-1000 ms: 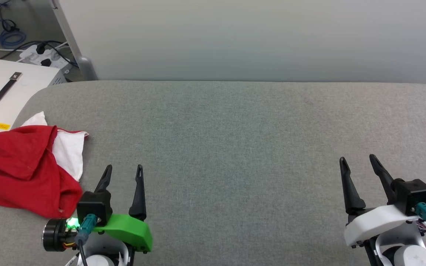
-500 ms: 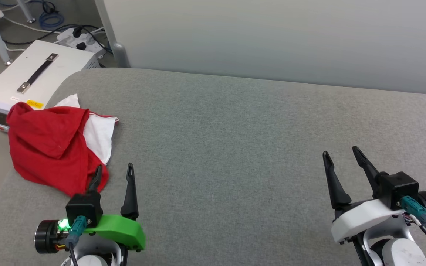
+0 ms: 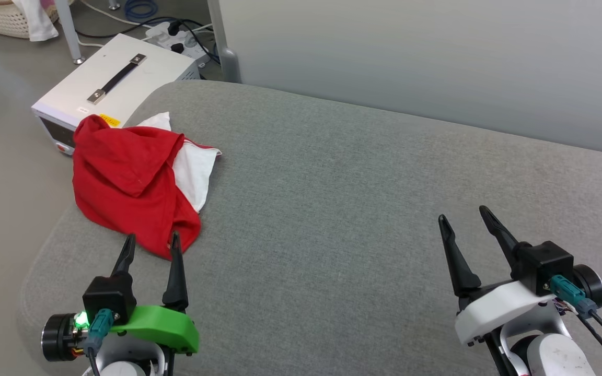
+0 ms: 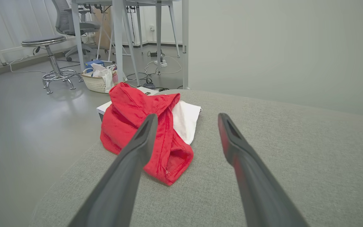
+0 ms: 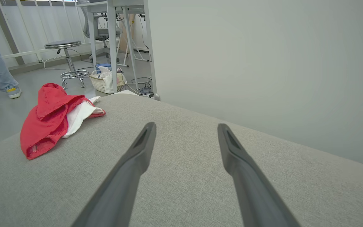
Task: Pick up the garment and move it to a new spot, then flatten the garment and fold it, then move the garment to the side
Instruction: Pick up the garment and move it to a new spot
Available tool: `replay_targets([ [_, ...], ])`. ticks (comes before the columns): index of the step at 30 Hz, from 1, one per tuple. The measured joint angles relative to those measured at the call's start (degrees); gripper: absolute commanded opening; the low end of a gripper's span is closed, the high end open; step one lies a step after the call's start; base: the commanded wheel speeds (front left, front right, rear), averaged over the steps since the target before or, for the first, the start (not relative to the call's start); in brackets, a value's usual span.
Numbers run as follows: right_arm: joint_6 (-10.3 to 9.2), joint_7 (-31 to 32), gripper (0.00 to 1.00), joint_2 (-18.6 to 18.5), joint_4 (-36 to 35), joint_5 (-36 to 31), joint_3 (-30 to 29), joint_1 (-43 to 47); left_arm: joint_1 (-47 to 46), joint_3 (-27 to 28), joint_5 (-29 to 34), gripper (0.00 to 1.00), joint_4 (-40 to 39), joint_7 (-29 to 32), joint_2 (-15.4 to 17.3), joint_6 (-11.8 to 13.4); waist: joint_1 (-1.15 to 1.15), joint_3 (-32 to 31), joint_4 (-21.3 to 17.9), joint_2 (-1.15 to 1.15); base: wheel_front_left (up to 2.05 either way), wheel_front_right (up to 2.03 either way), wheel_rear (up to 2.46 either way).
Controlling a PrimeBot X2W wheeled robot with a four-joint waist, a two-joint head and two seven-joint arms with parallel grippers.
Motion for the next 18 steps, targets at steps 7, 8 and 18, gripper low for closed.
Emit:
replay_targets([
  [7, 0.03, -0.51, 1.0, -0.2, 0.04, 0.33, 0.9, -1.05, 0.04, 0.46, -0.56, 1.0, 0.01, -0.86, 0.01, -0.01, 0.0, 0.1, 3.19, 0.0, 0.0, 0.0, 0.0],
  [8, 0.03, -0.52, 1.0, -0.24, 0.04, 0.37, 0.97, -1.08, 0.04, 0.49, -0.67, 1.0, 0.01, -0.96, 0.01, -0.01, 0.0, 0.12, 3.52, 0.0, 0.0, 0.0, 0.0],
  [18, 0.04, -1.02, 1.0, -0.4, -0.34, 0.45, 1.68, -1.87, 0.02, 1.6, -1.52, 1.0, 0.68, -2.27, 0.03, -0.57, 0.0, 0.33, 6.77, 0.0, 0.0, 0.0, 0.0],
])
